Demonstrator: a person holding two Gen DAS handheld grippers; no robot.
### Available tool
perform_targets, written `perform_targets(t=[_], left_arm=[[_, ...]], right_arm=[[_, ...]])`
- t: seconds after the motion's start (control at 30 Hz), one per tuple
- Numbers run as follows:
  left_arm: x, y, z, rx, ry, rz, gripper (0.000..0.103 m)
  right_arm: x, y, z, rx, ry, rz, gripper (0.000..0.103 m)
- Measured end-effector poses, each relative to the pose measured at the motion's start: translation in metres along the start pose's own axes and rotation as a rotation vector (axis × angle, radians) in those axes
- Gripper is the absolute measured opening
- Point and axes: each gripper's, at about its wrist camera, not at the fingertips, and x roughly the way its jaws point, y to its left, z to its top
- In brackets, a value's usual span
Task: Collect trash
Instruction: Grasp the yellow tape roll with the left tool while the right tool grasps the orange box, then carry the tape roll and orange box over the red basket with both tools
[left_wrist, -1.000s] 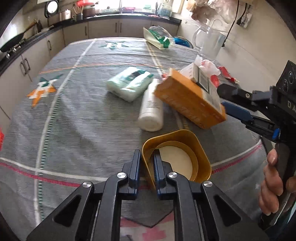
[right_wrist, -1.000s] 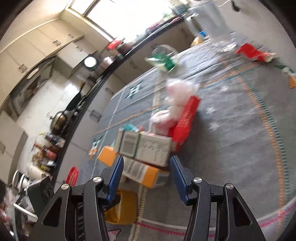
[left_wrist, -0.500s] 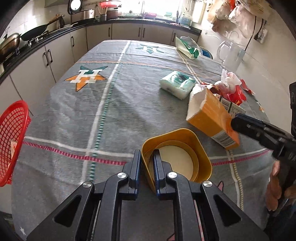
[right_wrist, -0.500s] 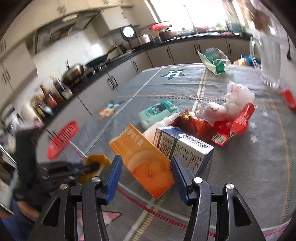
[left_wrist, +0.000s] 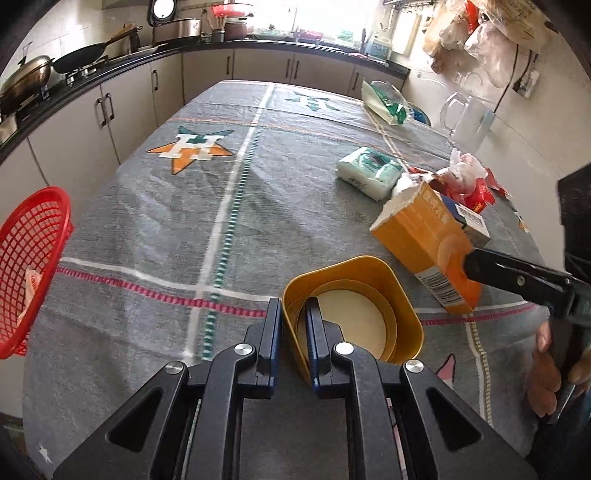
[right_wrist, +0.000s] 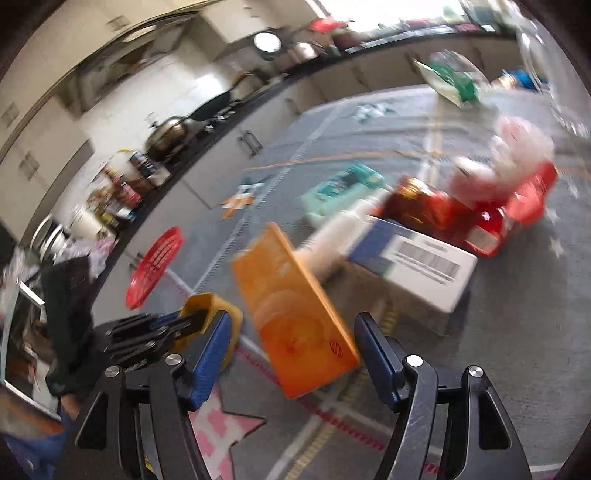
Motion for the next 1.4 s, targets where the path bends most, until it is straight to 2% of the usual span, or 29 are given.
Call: perform_targets(t=[0.07, 0.17, 0.27, 0.33, 0.37, 0.4, 0.5, 0.87, 1.4], left_arm=[[-0.001, 0.003, 0.000, -0.006, -0.001, 0.009, 0.012], [-0.001, 0.007, -0.001, -0.015, -0.004, 0.009, 0.012], [-0.002, 0.006, -0.002, -0.011, -0.013, 0.019, 0.012], [-0.001, 0.005, -0.002, -0.010, -0.016, 0.021, 0.012], [-0.001, 0.005, -0.002, -0.010, -0.015, 0.021, 0.012], [-0.001, 0.005, -0.002, -0.008, -0.016, 0.022, 0.012], [-0.001, 0.003, -0.003, -0.006, -0.023, 0.026, 0.012], [-0.008, -0.007, -0.001, -0.003, -0.052, 0.002, 0.012], [-0.018, -0.006, -0.001, -0.005, -0.077, 0.008, 0.012]], right_arm=[[0.000, 0.009, -0.001, -0.053, -0.015, -0.073, 0.074], [0.007, 0.019, -0.006, -0.117, -0.003, -0.137, 0.074], [0.019, 0.034, -0.015, -0.223, 0.019, -0.253, 0.074], [0.026, 0.039, -0.018, -0.267, 0.031, -0.299, 0.072], [0.027, 0.039, -0.019, -0.275, 0.036, -0.308, 0.066], [0.027, 0.038, -0.019, -0.274, 0.036, -0.301, 0.059], [0.022, 0.032, -0.016, -0.244, 0.020, -0.284, 0.053], [-0.011, 0.023, -0.006, -0.129, -0.130, -0.236, 0.052], [-0.013, 0.025, -0.007, -0.129, -0.136, -0.235, 0.052]])
